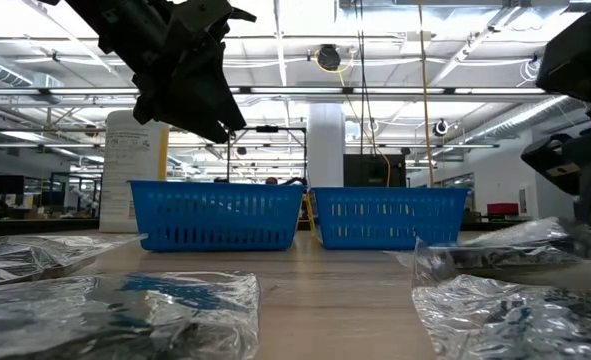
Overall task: Pick & Place Travel size toiletries
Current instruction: Put the top right hairbrush into the right blue bin
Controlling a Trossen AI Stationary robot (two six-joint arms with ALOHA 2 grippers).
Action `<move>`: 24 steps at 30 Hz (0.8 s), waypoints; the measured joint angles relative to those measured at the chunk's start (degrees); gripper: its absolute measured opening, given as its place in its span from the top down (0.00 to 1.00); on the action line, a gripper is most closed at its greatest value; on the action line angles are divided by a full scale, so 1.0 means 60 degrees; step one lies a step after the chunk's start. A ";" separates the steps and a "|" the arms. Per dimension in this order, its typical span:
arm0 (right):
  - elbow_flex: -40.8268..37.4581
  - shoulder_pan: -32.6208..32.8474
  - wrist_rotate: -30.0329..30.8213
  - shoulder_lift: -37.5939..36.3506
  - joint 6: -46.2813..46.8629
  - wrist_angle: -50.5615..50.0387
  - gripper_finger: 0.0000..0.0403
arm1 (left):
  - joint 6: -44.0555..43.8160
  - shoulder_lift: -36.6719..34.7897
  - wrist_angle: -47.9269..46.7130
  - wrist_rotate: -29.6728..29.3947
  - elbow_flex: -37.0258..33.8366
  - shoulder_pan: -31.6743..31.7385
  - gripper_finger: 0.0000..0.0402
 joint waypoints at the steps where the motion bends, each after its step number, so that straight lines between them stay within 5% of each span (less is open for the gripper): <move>1: 0.0000 0.0000 0.0195 0.0000 -0.0051 0.0045 1.00 | 0.0000 0.0000 -0.0001 0.0000 0.0000 0.0003 0.54; 7: 0.0038 -0.0004 0.0660 -0.0371 -0.1370 0.1242 1.00 | -0.0004 0.0000 -0.0001 0.0000 0.0002 0.0001 0.54; 24: 0.0080 -0.0062 0.3397 -0.3600 -0.4858 0.1268 1.00 | 0.0278 0.0000 0.0328 0.0007 0.0000 0.0003 0.54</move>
